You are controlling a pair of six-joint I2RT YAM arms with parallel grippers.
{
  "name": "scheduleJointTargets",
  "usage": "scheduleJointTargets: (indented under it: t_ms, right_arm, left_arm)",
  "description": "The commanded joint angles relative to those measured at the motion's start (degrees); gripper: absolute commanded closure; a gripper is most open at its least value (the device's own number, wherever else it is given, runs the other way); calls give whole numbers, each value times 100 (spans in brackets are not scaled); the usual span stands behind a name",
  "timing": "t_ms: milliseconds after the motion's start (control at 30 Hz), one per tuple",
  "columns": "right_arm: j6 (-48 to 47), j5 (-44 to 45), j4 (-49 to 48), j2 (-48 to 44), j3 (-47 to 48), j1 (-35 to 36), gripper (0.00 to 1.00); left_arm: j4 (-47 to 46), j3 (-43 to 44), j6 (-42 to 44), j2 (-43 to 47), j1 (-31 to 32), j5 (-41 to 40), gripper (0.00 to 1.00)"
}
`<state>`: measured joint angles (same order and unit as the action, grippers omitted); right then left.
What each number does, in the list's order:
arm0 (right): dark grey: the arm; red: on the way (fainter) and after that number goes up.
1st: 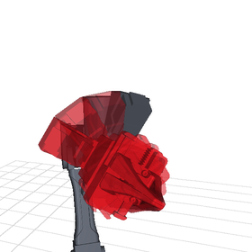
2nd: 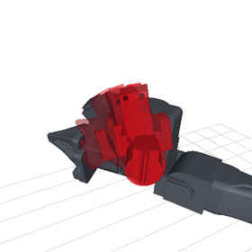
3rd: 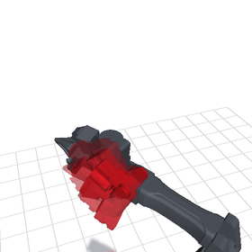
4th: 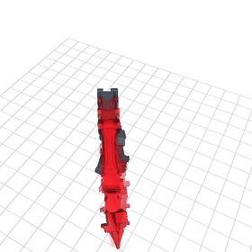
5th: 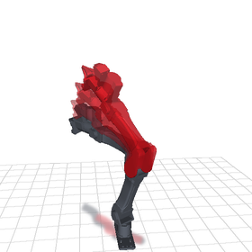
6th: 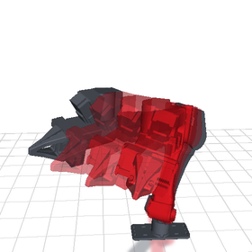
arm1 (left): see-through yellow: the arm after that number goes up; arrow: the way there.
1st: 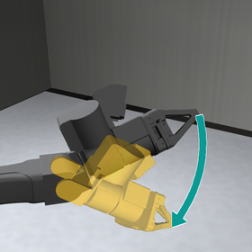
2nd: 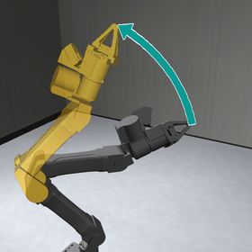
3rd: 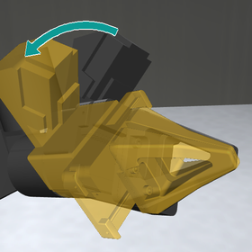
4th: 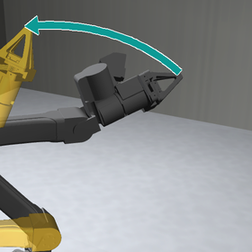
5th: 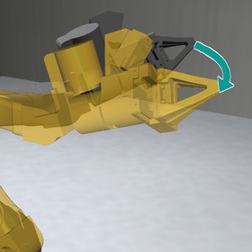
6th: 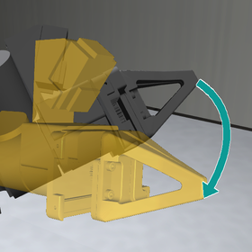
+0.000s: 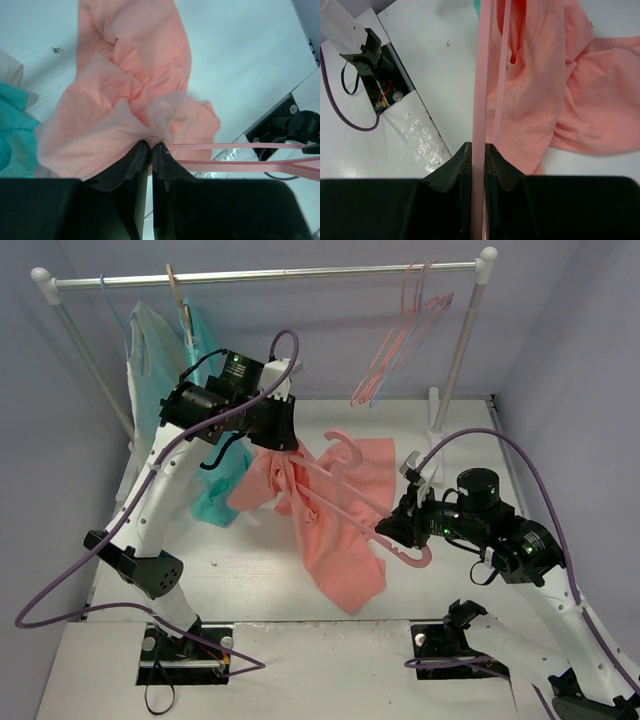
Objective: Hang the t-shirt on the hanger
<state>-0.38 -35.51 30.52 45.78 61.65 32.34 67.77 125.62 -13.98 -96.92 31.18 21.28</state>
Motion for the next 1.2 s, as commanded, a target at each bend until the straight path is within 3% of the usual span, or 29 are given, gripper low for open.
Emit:
scheduleJointTargets:
  t_ms: [0,133,300,833,933,967,1000,1100,1167]
  right_arm:
    - [-190,-431,-1398,63,-117,45,100]
    - [-208,-45,-1927,28,-346,45,100]
    - [-182,544,-2716,-227,-776,45,100]
    - [38,404,-4748,-394,-1612,45,100]
    - [38,387,-4679,-438,-1673,45,100]
    - [21,387,-4635,-473,-1682,45,100]
    - [12,387,-4591,-500,-1700,45,100]
    - [-14,387,-4546,-552,-1779,45,100]
    - [12,378,-4564,-579,-1867,36,100]
  left_arm:
    - [-194,217,202,183,125,640,91]
    - [-18,375,246,104,511,694,91]
    - [-342,-54,97,525,740,377,91]
    - [-255,-90,79,675,1434,633,90]
    - [-308,-301,97,884,1435,186,74]
    - [-386,-397,97,955,1435,36,62]
    - [-431,-416,97,1026,1435,-131,57]
    - [-545,-355,132,1237,1417,-764,44]
    - [-519,-232,193,1334,1417,-1202,43]
